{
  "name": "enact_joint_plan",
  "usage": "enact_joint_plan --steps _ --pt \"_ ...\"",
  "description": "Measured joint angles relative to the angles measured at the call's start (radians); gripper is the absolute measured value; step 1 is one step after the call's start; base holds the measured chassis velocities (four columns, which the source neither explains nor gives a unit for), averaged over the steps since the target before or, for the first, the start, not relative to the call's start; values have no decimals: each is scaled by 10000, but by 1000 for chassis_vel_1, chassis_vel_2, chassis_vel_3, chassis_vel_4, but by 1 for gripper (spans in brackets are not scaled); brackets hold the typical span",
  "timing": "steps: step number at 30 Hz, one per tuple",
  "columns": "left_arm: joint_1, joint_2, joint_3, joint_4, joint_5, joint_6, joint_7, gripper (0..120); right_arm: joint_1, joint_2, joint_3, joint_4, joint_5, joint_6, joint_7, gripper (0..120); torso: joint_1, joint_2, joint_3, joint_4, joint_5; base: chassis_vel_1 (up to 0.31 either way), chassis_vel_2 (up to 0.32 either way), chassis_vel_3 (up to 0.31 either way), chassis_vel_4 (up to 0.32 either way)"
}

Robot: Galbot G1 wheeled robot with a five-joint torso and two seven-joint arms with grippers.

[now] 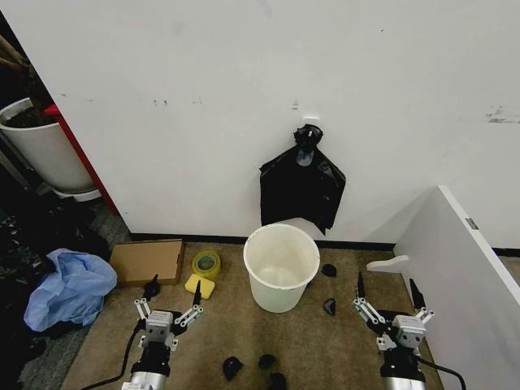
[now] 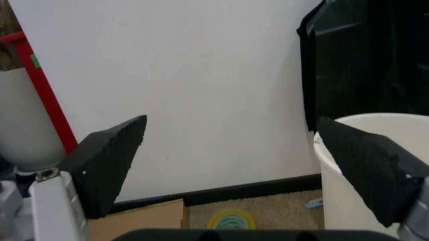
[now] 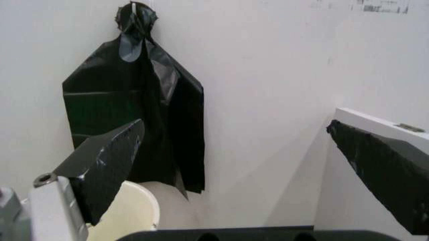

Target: Place the garbage bag over the trash bin.

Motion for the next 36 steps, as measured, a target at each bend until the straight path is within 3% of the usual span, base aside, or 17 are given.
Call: enact_joint_plan --steps 15,21,28,36 --pt "280 187 -195 -209 -110 -130 16 100 198 -397 -389 155 912 -625 -363 100 0 0 0 0 1 0 0 0 0" --pt "111 446 -422 -128 -560 -184 9 100 1299 -1251 -739 157 3157 -1890 -830 100 0 0 0 3 2 0 0 0 0" --pt "-282 1025 -478 -50 -1129 -69 198 100 2356 -1907 -697 37 4688 -2524 -1152 100 1 0 2 -6 -1 0 0 0 0" --pt "-49 1624 -847 -118 -1465 -418 673 99 5100 -2830 -1272 -1487 8543 -4105 -1927 100 1 0 2 0 3 0 0 0 0"
